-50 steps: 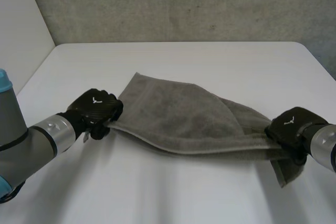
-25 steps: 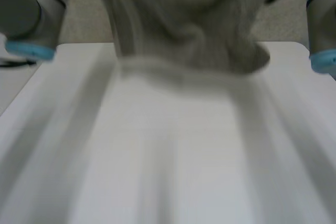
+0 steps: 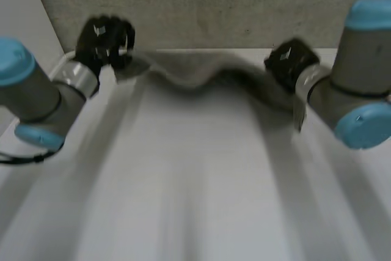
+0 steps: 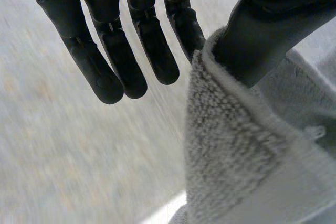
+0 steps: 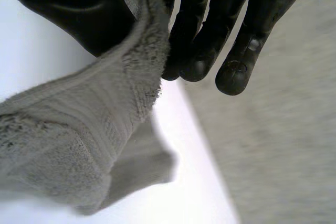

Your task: Fold the towel.

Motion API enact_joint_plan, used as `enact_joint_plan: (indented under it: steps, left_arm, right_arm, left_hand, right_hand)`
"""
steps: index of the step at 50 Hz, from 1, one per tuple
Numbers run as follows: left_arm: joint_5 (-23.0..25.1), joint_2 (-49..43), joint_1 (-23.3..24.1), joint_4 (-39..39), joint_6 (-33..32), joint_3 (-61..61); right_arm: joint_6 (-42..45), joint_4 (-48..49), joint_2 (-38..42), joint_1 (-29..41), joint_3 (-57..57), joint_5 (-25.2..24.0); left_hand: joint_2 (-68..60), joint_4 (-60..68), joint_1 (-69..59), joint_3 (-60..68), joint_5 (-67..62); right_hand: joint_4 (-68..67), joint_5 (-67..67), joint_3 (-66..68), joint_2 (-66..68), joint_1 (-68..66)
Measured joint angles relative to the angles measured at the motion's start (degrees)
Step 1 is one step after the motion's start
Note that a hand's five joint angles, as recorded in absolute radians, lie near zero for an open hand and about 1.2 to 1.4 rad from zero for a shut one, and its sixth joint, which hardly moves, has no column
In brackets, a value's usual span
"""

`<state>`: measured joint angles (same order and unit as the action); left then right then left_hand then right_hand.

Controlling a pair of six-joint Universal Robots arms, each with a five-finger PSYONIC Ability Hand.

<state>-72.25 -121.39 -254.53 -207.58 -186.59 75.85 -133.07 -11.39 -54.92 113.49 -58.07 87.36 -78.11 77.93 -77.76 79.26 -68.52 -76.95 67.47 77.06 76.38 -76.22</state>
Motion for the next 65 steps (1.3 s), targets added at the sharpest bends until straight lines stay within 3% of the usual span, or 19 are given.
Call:
enact_joint_plan:
  steps: [7, 14, 20, 27, 37, 45, 55, 58, 65]
  left_arm:
    - [2.0, -1.6, -2.0, -3.5, -10.2, 12.4]
    - [5.0, 0.6, -5.0, -3.0, -17.4, 17.9]
    - [6.5, 4.8, -6.5, -0.1, -18.3, 20.5]
    - [8.2, 8.1, -7.1, 2.2, -17.7, 23.7]
    - [8.2, 7.7, -9.4, 1.4, -17.2, 26.1]
    - [8.0, 6.9, -10.6, 1.1, -15.9, 25.6]
    - [8.0, 6.9, -10.5, 1.1, -15.1, 25.7]
    - [7.9, 7.1, -10.5, 1.2, -15.0, 25.8]
    - [7.8, 9.2, -10.6, 1.9, -15.0, 26.1]
  right_arm:
    - [0.0, 3.2, 3.2, -0.4, -10.4, -0.2]
    - [-0.1, 5.8, -2.4, -0.8, -19.9, -0.3]
    - [-0.5, 5.9, -9.8, -0.9, -25.9, -0.5]
    - [-1.1, 5.6, -12.0, -0.7, -30.1, 0.1]
    - [-9.5, 10.2, -8.7, -2.0, -33.1, 3.5]
    - [-13.1, 12.6, -8.0, -3.5, -34.8, 5.4]
    - [-12.3, 11.5, -9.9, -5.0, -35.0, 6.2]
    - [-10.6, 9.8, -10.6, -5.2, -34.7, 6.4]
    - [-5.4, 6.6, -14.5, -5.9, -34.4, 7.3]
  left_hand:
    - [0.0, 0.0, 0.0, 0.0, 0.0]
    - [0.0, 0.0, 0.0, 0.0, 0.0]
    - [0.0, 0.0, 0.0, 0.0, 0.0]
    - [0.0, 0.0, 0.0, 0.0, 0.0]
    - [0.0, 0.0, 0.0, 0.0, 0.0]
    - [0.0, 0.0, 0.0, 0.0, 0.0]
    - [0.0, 0.0, 0.0, 0.0, 0.0]
    - [0.0, 0.0, 0.0, 0.0, 0.0]
    - [0.0, 0.0, 0.0, 0.0, 0.0]
  right_hand:
    - [0.0, 0.0, 0.0, 0.0, 0.0]
    - [0.0, 0.0, 0.0, 0.0, 0.0]
    - [0.0, 0.0, 0.0, 0.0, 0.0]
    - [0.0, 0.0, 0.0, 0.0, 0.0]
    - [27.6, -28.9, -27.9, -27.1, 27.4]
    - [32.8, -34.6, -32.9, -31.8, 32.4]
    - [21.0, -21.7, -20.9, -20.1, 20.1]
    - [2.9, -3.0, -3.1, -1.8, 1.7]
    - [0.0, -0.3, -0.2, 0.2, -0.3]
